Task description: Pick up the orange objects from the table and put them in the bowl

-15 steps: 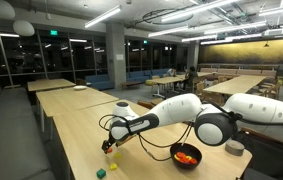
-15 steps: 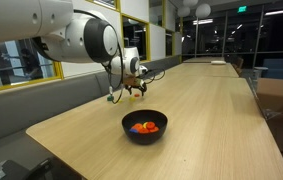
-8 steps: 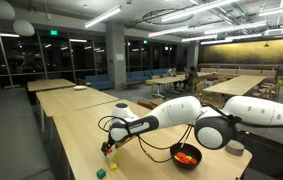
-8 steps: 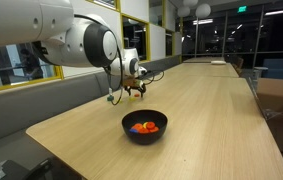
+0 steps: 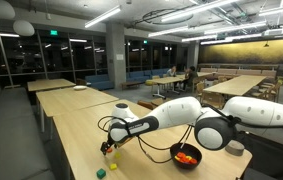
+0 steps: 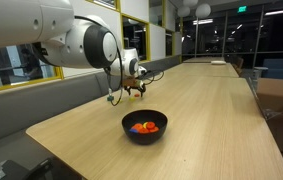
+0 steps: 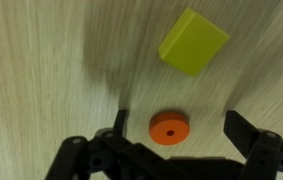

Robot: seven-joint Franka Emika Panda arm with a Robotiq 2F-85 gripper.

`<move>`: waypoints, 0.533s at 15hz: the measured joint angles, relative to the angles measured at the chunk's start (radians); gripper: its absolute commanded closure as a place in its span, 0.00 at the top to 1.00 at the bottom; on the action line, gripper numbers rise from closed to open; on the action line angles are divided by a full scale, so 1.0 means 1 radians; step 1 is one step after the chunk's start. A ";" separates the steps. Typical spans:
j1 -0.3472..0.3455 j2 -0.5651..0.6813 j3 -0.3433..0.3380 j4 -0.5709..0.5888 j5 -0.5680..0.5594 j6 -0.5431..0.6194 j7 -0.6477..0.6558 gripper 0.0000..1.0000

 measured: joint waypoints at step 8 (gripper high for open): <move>0.000 0.013 0.000 0.003 -0.001 0.062 -0.047 1.00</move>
